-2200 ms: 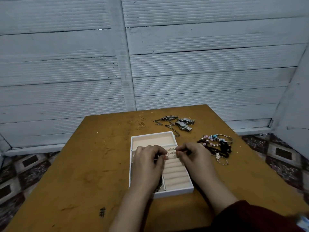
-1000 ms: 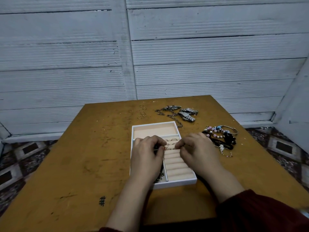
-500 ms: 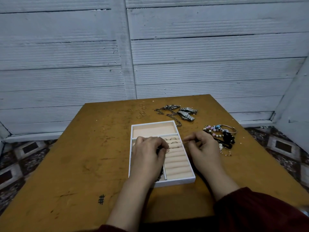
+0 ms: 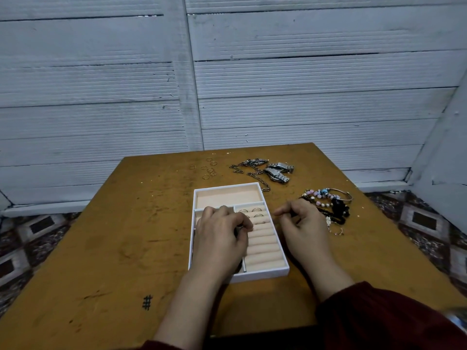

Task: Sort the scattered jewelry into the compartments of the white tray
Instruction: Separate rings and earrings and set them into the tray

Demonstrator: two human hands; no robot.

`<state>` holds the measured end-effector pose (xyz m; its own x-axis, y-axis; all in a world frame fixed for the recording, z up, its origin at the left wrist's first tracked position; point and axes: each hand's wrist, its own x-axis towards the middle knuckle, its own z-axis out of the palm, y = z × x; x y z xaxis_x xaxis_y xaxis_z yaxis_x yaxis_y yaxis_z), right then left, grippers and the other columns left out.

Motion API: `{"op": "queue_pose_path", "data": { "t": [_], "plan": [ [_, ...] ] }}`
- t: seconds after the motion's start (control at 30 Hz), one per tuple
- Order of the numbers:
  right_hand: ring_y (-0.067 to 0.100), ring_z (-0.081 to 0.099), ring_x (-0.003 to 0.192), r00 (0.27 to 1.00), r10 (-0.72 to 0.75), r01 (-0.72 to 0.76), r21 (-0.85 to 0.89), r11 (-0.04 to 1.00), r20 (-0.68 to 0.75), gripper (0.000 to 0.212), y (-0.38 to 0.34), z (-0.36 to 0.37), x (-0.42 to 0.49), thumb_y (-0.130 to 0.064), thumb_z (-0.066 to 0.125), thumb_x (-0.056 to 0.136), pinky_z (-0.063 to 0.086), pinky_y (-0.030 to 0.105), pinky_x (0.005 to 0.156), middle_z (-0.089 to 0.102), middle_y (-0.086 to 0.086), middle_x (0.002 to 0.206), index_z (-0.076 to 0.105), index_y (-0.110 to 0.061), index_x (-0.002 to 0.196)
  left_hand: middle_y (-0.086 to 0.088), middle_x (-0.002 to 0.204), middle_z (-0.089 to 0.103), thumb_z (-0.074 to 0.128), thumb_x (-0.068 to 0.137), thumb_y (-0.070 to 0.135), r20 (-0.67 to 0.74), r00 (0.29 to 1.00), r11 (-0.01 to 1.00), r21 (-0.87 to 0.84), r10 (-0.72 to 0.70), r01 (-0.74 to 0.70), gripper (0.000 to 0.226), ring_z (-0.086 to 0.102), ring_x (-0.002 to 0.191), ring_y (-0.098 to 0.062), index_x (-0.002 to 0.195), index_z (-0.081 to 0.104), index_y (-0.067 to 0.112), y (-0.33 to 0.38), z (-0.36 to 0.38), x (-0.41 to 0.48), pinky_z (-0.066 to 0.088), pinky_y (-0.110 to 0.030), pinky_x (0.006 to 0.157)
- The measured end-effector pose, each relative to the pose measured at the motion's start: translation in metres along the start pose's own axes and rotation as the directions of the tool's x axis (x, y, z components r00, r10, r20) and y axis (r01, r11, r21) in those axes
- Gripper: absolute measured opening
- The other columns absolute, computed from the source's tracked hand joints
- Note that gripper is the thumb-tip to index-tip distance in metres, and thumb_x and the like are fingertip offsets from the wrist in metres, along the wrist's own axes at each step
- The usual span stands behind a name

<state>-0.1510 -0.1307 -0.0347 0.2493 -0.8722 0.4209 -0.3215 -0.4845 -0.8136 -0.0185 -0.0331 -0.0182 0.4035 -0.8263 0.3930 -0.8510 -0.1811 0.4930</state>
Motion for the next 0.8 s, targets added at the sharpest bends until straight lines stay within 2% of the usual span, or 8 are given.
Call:
{"op": "queue_pose_path", "data": {
  "t": [0.1,0.37,0.5,0.67,0.8],
  "plan": [
    [0.006,0.056,0.075,1.000,-0.013,0.013,-0.021,1.000,0.000,0.035,-0.0013,-0.0007,0.0007,-0.004,0.058,0.079,0.049,0.052,0.084,0.060,-0.013,0.074,0.058,-0.035,0.064,0.012,0.096,0.058,0.056,0.088,0.024,0.017,1.000,1.000,0.017,-0.006,0.005,0.017,0.038,0.098,-0.012,0.092,0.070,0.034,0.0008,-0.0003,0.0002,0.040,-0.032,0.086],
    [0.010,0.058,0.080,1.000,0.001,-0.001,-0.016,1.000,0.007,0.028,0.0017,-0.0004,0.0010,-0.004,0.056,0.080,0.049,0.048,0.083,0.061,-0.014,0.076,0.064,-0.028,0.068,0.010,0.097,0.057,0.055,0.088,0.023,0.032,0.999,1.000,0.028,-0.009,0.008,0.019,0.040,0.100,-0.014,0.093,0.071,0.033,0.0006,-0.0002,0.0008,0.038,-0.030,0.087],
    [0.006,0.057,0.079,1.000,-0.015,0.015,-0.014,1.000,-0.001,0.029,-0.0004,-0.0017,-0.0003,-0.002,0.056,0.079,0.048,0.050,0.087,0.061,-0.014,0.076,0.063,-0.029,0.068,0.011,0.096,0.055,0.056,0.088,0.022,0.027,1.000,1.000,0.003,-0.008,0.008,0.018,0.040,0.100,-0.012,0.092,0.070,0.032,-0.0006,0.0001,0.0008,0.037,-0.028,0.086],
    [0.002,0.056,0.077,1.000,-0.020,0.020,-0.017,1.000,-0.006,0.030,-0.0011,-0.0023,-0.0006,-0.003,0.057,0.080,0.046,0.053,0.091,0.060,-0.015,0.075,0.062,-0.029,0.067,0.013,0.095,0.053,0.058,0.088,0.022,-0.004,1.000,0.999,-0.037,-0.008,0.008,0.016,0.039,0.098,-0.008,0.092,0.069,0.033,-0.0010,-0.0002,0.0006,0.036,-0.027,0.085],
    [0.004,0.056,0.078,1.000,-0.011,0.011,-0.017,1.000,-0.003,0.030,-0.0026,-0.0027,-0.0011,-0.004,0.056,0.081,0.048,0.052,0.087,0.060,-0.015,0.075,0.061,-0.030,0.068,0.014,0.089,0.052,0.061,0.084,0.014,-0.076,0.997,0.995,-0.102,0.000,-0.008,0.017,0.044,0.094,-0.010,0.088,0.069,0.030,-0.0027,0.0006,0.0018,0.039,-0.029,0.083]
  ]
}}
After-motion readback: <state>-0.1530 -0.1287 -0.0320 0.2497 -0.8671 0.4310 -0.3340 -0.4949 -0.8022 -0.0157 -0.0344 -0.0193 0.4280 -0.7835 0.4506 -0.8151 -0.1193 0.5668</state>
